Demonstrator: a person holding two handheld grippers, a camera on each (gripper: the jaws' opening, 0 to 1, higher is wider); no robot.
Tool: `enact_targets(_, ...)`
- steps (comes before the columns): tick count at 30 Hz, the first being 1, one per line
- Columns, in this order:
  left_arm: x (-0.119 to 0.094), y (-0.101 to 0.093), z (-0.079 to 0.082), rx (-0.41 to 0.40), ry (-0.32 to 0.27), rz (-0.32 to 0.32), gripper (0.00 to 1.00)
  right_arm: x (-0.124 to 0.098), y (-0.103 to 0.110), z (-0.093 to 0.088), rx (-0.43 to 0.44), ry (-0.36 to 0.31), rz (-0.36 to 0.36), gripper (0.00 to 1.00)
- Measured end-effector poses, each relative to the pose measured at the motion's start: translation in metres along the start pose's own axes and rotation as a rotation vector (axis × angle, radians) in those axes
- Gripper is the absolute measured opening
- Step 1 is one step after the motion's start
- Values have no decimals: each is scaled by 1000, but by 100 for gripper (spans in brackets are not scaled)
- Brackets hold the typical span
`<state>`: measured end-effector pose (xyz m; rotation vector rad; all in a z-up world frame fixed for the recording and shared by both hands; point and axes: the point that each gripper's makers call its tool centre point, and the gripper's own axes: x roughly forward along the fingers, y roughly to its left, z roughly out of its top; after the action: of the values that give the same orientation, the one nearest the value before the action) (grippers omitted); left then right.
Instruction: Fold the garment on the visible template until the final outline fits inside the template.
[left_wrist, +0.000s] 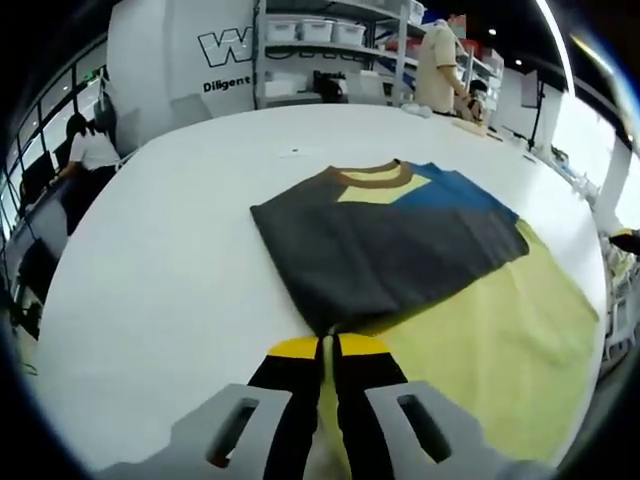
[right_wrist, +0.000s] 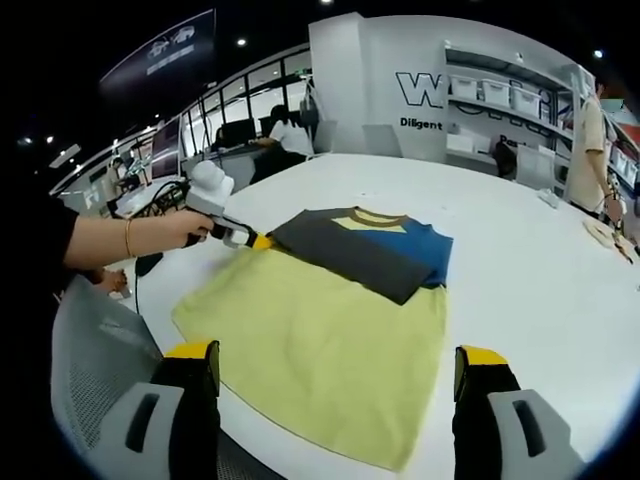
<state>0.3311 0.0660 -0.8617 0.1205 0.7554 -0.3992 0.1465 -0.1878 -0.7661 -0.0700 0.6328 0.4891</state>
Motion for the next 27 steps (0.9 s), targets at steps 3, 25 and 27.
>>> enact_targets(3, 0, 3, -1, 6, 2, 2, 4, 0, -1, 0, 7, -2, -1, 97)
enact_targets(25, -7, 30, -5, 44, 8, 41, 4, 5, 4, -9, 22, 45, 28, 91)
enact_targets(27, -8, 31, -5, 47, 9, 41, 4, 5, 4, -9, 22, 46, 28, 91)
